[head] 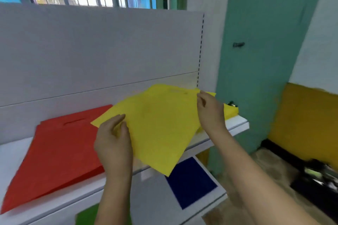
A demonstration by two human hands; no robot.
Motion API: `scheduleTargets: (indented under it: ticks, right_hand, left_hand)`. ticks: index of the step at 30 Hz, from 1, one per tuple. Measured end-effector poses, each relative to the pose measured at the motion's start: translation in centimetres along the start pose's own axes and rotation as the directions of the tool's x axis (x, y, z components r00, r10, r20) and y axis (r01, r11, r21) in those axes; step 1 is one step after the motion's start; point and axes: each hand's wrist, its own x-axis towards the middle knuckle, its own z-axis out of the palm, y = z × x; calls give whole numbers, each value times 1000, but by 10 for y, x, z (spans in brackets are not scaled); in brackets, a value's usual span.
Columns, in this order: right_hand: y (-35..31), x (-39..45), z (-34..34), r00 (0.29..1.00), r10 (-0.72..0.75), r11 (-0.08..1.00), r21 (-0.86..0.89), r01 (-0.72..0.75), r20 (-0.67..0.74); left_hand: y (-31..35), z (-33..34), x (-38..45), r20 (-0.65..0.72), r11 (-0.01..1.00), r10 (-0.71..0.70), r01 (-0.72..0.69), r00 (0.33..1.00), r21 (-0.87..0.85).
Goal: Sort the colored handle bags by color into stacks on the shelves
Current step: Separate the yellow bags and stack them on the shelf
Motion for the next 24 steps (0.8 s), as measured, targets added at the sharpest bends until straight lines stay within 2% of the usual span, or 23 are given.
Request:
scheduleTargets:
  ticks: [3, 9, 14, 18, 21, 23, 24]
  right_hand:
    - [62, 26, -33, 995, 97, 995, -32, -96, 23]
    - [139, 80, -49, 971, 238, 970, 42, -238, 21]
    - [179, 139, -29, 978, 204, 977, 52, -206, 46]
    - [198, 191, -12, 956, 279, 951, 111, -289, 95]
    - [210, 227, 8, 942, 270, 952, 91, -292, 198]
    - [217, 245, 25, 937, 236, 959, 97, -268, 259]
    - [222, 251, 34, 929, 220, 960, 105, -261, 298]
  left_hand:
    - [18, 59, -19, 20, 999, -36, 36, 999, -3]
    - [30, 140, -21, 144, 947, -313, 297, 939, 119]
    - [10, 192, 4, 245, 936, -305, 242, 920, 256]
    - [4, 207, 18, 248, 939, -284, 217, 926, 267]
    - [2, 212, 25, 355, 921, -348, 245, 868, 304]
    - [-4, 221, 27, 441, 893, -386, 208, 810, 400]
    - [-7, 227, 26, 439, 874, -394, 181, 807, 451]
